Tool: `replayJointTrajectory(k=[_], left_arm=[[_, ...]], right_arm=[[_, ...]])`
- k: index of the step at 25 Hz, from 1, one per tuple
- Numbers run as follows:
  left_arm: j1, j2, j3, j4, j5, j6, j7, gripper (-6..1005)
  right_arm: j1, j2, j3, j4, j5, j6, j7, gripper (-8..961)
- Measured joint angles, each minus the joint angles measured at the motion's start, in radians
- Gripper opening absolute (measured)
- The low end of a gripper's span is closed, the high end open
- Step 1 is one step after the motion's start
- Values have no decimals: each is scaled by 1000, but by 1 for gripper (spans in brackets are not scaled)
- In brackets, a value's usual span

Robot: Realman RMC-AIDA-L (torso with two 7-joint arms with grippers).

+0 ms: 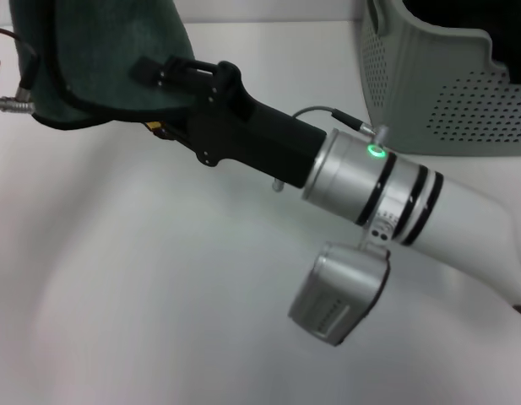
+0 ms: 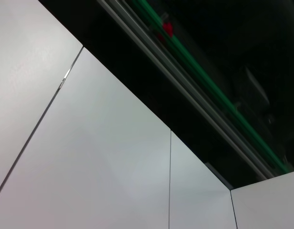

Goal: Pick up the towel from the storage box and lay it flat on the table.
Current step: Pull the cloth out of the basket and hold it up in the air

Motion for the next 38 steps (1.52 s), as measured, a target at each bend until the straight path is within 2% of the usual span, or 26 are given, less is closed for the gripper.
replayJointTrajectory(k=[7,19,23,27,32,38], left_arm=[[-3,0,0,-9,0,1,6,7],[-14,0,0,-44,-36,30,27,7],[7,0,0,-45,-63,50,28,6],[9,0,0,-47,-67,53,27,6],[5,0,0,-47,-62,48,17,7],[5,0,0,-50,-61,30,16,6]], right_arm=[[75,0,1,32,34,13,4,314],[82,0,-45,5,48,7,107,313],[71,0,-27,27,116,-104,411,312],[80,0,21,109,117,-180,774,312],[124,0,25,194,103,-219,1012,311],[147,0,17,206,28,-194,1160,282]])
